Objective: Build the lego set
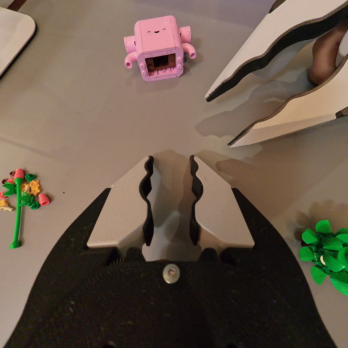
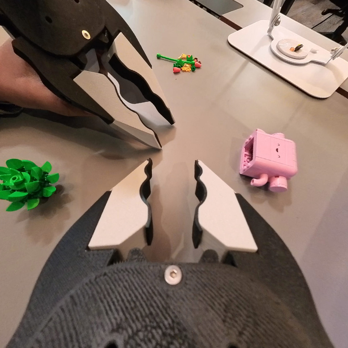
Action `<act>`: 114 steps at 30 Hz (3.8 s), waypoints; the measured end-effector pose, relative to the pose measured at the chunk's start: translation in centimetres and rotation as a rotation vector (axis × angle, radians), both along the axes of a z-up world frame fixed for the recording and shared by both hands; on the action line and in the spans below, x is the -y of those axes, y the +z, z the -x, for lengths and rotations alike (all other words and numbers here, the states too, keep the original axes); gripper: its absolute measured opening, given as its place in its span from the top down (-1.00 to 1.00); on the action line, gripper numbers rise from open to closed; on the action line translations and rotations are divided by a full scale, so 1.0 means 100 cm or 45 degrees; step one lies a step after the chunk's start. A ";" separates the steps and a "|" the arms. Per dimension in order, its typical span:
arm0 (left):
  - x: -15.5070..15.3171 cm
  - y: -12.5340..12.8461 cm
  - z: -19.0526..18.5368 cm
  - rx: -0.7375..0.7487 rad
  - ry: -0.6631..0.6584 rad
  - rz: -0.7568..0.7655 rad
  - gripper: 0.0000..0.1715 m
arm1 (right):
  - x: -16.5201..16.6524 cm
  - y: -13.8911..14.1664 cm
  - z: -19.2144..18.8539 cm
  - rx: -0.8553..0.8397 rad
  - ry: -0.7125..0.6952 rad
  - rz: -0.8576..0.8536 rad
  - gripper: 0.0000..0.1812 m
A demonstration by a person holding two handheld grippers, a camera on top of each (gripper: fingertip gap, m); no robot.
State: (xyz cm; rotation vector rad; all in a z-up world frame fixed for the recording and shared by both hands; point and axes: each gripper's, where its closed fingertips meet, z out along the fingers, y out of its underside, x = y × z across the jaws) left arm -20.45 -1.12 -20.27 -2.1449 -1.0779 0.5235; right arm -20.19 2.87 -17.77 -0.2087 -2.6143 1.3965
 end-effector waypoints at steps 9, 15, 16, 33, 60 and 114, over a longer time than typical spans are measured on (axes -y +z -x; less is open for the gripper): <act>0.000 0.000 0.000 -0.001 -0.002 0.002 0.54 | 0.001 -0.001 -0.002 -0.009 0.015 -0.011 0.54; 0.000 0.000 0.000 0.000 -0.003 0.001 0.54 | 0.001 -0.002 -0.003 -0.010 0.019 -0.022 0.54; 0.000 0.000 0.000 0.000 -0.003 0.001 0.54 | 0.001 -0.002 -0.003 -0.010 0.019 -0.022 0.54; 0.000 0.000 0.000 0.000 -0.003 0.004 0.54 | 0.002 -0.005 -0.004 -0.020 0.030 -0.039 0.54; 0.106 0.188 0.206 -0.659 0.687 -0.112 -0.01 | 0.065 0.193 0.233 -0.216 -0.504 0.870 0.51; 0.141 0.222 0.222 -1.169 0.758 0.285 0.46 | 0.088 0.202 0.274 -0.446 -0.406 0.884 1.00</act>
